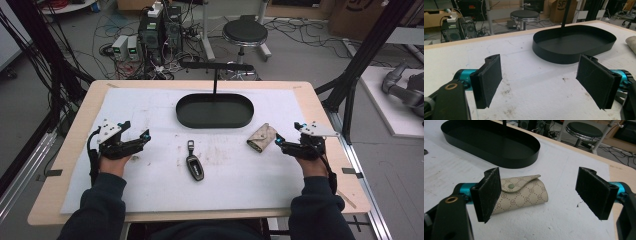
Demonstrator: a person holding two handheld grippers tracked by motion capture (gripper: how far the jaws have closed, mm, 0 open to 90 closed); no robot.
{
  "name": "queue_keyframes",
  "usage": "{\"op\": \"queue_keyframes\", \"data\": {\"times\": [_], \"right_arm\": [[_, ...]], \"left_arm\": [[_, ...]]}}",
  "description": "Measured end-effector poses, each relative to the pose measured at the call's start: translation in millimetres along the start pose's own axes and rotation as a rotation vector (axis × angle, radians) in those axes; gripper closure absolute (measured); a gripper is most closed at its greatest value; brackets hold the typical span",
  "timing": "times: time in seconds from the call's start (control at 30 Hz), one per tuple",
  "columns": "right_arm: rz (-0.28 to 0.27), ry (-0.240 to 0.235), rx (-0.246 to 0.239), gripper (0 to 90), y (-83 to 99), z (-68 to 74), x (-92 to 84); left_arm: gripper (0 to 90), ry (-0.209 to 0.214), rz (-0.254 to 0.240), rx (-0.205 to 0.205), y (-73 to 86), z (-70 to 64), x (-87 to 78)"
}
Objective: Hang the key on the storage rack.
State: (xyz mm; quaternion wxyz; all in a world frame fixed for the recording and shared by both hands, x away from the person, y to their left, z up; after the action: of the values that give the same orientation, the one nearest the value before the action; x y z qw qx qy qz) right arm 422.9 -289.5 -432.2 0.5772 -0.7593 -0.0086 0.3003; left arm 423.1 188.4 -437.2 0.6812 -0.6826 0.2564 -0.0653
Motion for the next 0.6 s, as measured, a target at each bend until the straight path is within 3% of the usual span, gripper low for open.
{"op": "queue_keyframes", "data": {"times": [0.4, 0.6], "right_arm": [[-0.008, -0.003, 0.010, 21.2, 0.1, -1.7, 0.6], [-0.011, -0.003, 0.014, 21.2, -0.1, -1.9, -0.3]], "left_arm": [[20.6, -0.002, 0.007, 0.000, 0.8, -2.5, 2.7], [20.6, 0.013, 0.004, 0.007, -1.3, -11.8, 4.1]]}}
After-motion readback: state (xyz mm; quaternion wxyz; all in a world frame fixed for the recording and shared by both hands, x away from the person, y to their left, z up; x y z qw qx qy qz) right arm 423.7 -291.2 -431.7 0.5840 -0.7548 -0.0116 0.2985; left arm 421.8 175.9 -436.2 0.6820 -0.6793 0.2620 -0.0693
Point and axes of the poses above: each handheld gripper's, and its own axes: x roughly forward along the jaws, y roughly out of its underside, z roughly to its left, the point moved 10 cm from there along x, roughly forward along the jaws, and after that the axes turned 1 degree about -x, right-handed, at the moved point
